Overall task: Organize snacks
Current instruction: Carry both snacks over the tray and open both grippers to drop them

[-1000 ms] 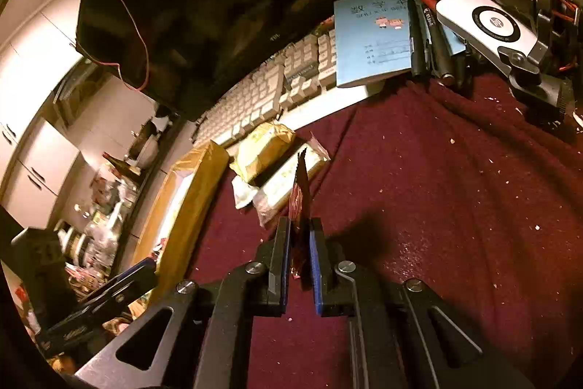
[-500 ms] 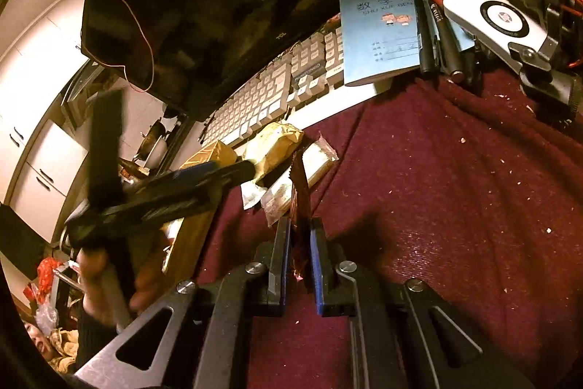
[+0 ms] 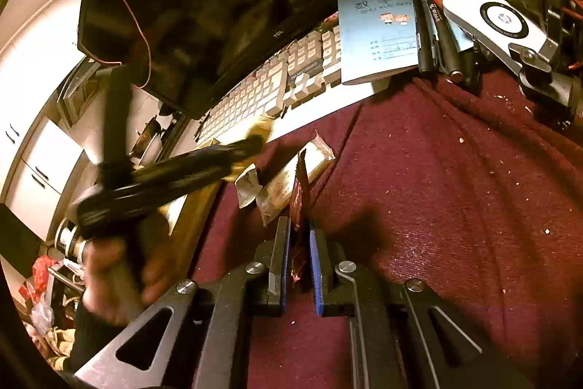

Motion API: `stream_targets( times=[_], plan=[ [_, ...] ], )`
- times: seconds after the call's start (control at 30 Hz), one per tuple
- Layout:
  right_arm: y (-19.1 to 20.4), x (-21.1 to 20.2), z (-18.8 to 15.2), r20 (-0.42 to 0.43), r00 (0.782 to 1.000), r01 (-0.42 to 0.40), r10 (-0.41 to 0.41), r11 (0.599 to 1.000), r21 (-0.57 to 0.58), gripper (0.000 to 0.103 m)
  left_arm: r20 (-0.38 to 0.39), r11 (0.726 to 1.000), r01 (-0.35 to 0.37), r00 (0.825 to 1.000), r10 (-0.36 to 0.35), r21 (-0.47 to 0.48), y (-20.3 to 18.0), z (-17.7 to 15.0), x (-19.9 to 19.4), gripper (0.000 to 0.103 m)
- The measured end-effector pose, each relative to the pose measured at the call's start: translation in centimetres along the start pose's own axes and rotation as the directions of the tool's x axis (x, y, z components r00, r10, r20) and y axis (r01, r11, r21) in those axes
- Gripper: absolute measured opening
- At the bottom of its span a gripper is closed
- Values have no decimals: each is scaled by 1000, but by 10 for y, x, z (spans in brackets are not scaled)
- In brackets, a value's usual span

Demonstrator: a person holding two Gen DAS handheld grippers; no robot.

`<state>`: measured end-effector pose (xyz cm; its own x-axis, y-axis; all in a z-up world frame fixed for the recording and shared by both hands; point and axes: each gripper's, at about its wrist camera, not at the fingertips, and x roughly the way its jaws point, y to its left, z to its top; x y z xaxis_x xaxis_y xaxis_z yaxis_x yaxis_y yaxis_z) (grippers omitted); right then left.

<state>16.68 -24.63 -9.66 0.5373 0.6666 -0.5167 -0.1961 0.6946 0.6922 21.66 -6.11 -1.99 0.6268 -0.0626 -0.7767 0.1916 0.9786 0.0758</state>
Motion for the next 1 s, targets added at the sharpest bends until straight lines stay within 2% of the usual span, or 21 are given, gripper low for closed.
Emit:
stream_targets(
  times=[0.17, 0.3, 0.4, 0.43, 0.5, 0.53, 0.63, 0.7, 0.8, 0.9, 1.0],
  plan=[
    [12, 0, -3, 12, 999, 39, -38, 997, -61, 9, 111, 992, 67, 992, -55, -105, 11, -38, -69, 43],
    [24, -1, -7, 36, 996, 81, -77, 988, -128, 9, 173, 970, 90, 984, -51, -224, 44, -72, -107, 43],
    [35, -3, -10, 47, 995, 91, -84, 983, -162, 9, 220, 932, 83, 975, -3, -354, 86, -102, -138, 43],
    [42, -4, -11, 42, 997, 64, -58, 983, -170, 9, 231, 919, 49, 972, 47, -392, 102, -111, -147, 43],
    [56, -4, -12, 30, 999, 18, -12, 984, -179, 9, 215, 892, -33, 966, 144, -451, 129, -126, -155, 43],
    [70, -3, -11, 20, 1000, -12, 16, 981, -195, 9, 198, 878, -53, 966, 166, -475, 143, -133, -155, 43],
    [107, 8, -8, -14, 998, -61, 60, 965, -255, 9, 154, 834, -69, 971, 182, -548, 178, -147, -150, 43],
    [133, 24, -6, -51, 996, -91, 80, 952, -292, 9, 145, 816, -70, 972, 185, -573, 193, -152, -146, 43],
    [167, 48, -1, -101, 991, -115, 86, 935, -334, 9, 137, 800, -71, 973, 188, -595, 209, -152, -140, 43],
    [198, 85, 9, -131, 990, -97, 48, 914, -394, 9, 119, 802, -91, 973, 198, -591, 223, -143, -133, 43],
    [214, 119, 23, -163, 986, -79, 13, 911, -405, 9, 67, 808, -115, 980, 187, -578, 236, -128, -114, 43]
  ],
)
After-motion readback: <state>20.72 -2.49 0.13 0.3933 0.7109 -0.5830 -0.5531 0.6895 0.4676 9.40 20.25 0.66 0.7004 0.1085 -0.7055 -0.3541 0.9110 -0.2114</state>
